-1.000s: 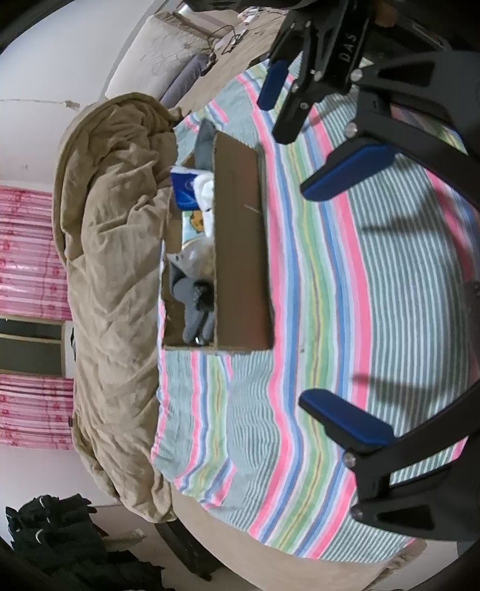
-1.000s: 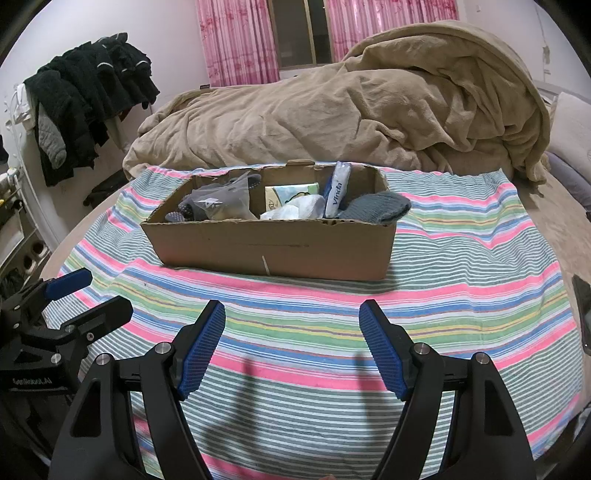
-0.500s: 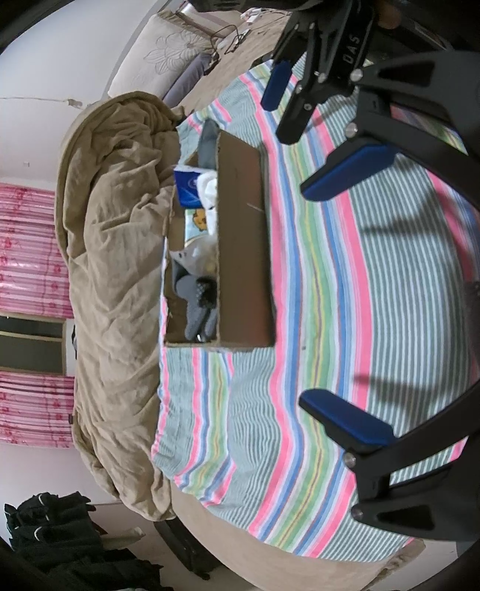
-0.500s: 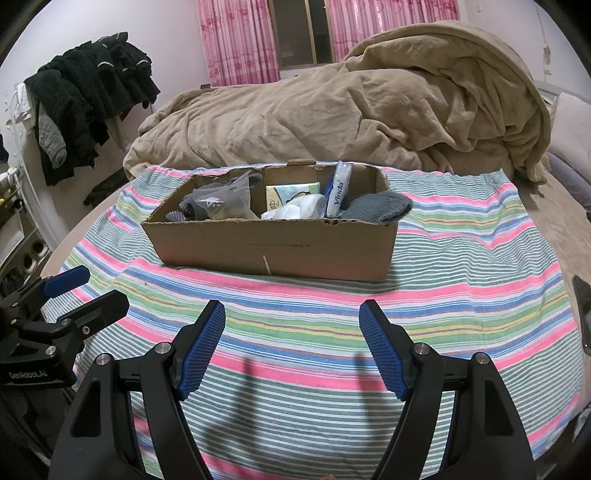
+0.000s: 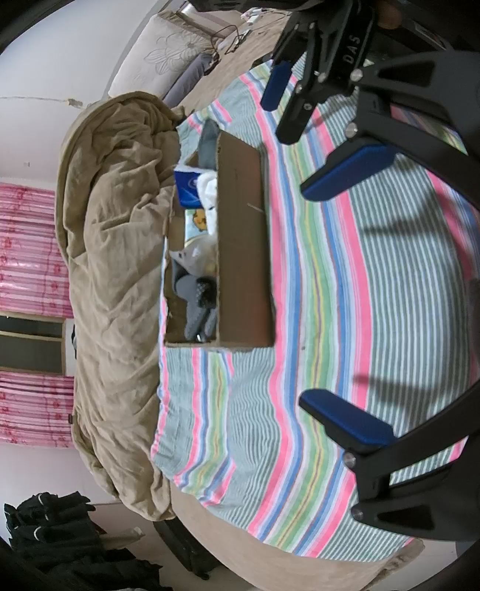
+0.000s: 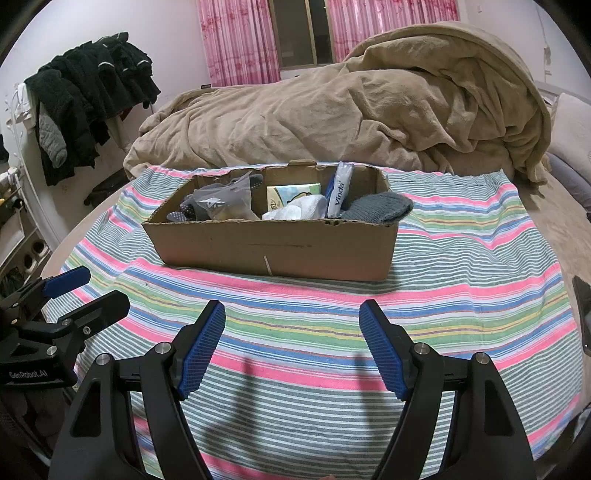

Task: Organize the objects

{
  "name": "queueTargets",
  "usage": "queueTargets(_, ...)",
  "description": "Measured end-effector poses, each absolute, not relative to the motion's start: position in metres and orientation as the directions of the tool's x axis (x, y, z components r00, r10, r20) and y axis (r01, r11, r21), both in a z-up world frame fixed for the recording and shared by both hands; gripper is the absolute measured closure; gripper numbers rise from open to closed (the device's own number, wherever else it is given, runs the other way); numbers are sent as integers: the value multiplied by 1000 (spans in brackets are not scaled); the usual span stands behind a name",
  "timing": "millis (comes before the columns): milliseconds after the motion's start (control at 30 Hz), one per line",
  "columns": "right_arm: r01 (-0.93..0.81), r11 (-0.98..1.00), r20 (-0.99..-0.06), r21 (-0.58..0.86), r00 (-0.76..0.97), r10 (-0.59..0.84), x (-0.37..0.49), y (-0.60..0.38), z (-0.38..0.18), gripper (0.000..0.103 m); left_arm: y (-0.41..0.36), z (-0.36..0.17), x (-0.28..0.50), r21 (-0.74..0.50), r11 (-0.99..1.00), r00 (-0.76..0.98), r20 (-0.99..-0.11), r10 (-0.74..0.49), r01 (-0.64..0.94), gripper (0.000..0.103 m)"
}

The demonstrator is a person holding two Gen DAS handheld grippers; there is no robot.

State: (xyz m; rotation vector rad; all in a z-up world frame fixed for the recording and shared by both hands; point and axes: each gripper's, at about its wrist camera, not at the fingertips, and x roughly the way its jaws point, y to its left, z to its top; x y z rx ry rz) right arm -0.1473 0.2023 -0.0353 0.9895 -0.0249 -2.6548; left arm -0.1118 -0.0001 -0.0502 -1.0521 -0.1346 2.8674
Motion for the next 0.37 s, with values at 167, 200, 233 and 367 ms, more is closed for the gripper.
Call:
queueTargets(167, 278, -953, -637, 122, -715, -289, -147, 202, -35, 25, 0, -51, -112, -117, -992, -759, -642, 110, -44, 1)
queueTargets(200, 278, -953, -637, 122, -715, -290, -147, 202, -35, 25, 0, -51, -111, -119, -992, -760, -640, 109, -43, 1)
queueTargets(233, 278, -953, -637, 122, -714, -290, -147, 202, -35, 25, 0, -51, -111, -119, -992, -762, -638, 109, -43, 1)
queueTargets(367, 278, -953, -636, 123, -715, -290, -147, 202, -35, 25, 1, -48, -110, -111, -993, -774, -624, 110, -51, 1)
